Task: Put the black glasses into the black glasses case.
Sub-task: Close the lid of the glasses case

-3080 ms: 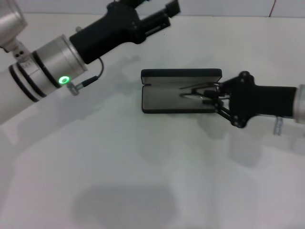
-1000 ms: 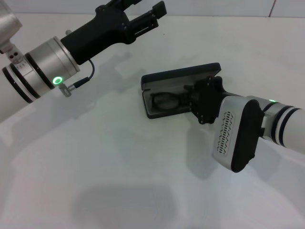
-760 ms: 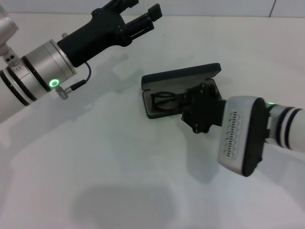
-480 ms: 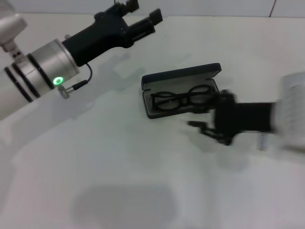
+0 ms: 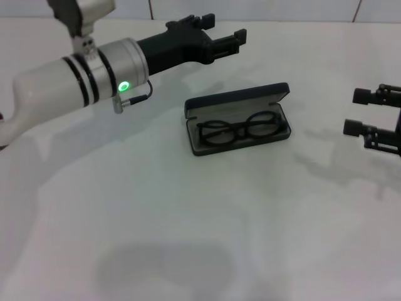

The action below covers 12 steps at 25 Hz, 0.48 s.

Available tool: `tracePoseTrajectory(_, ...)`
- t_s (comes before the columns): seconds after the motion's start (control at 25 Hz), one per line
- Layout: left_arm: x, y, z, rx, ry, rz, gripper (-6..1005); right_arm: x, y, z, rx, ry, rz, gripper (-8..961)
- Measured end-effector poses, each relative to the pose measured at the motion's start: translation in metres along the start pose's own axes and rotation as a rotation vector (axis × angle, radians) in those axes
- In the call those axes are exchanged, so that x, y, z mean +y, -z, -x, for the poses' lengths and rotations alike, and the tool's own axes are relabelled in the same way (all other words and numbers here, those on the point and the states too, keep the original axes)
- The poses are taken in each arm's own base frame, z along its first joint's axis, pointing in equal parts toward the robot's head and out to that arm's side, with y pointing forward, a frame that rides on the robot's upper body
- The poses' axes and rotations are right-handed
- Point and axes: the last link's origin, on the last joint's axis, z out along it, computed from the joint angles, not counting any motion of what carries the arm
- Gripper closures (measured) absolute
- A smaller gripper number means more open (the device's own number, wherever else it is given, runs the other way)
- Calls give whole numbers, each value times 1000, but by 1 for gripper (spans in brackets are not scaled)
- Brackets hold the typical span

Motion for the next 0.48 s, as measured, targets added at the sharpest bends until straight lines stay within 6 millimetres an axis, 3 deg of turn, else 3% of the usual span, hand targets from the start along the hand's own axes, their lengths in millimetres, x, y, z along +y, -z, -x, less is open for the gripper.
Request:
tracePoseTrajectory(0.24, -3, -7, 11, -122, -53, -34, 152, 7, -2, -7, 6, -17, 15, 346)
tracePoseTrajectory(0.48, 5, -19, 27, -218, -100, -49, 152, 10, -4, -8, 3, -24, 20, 348)
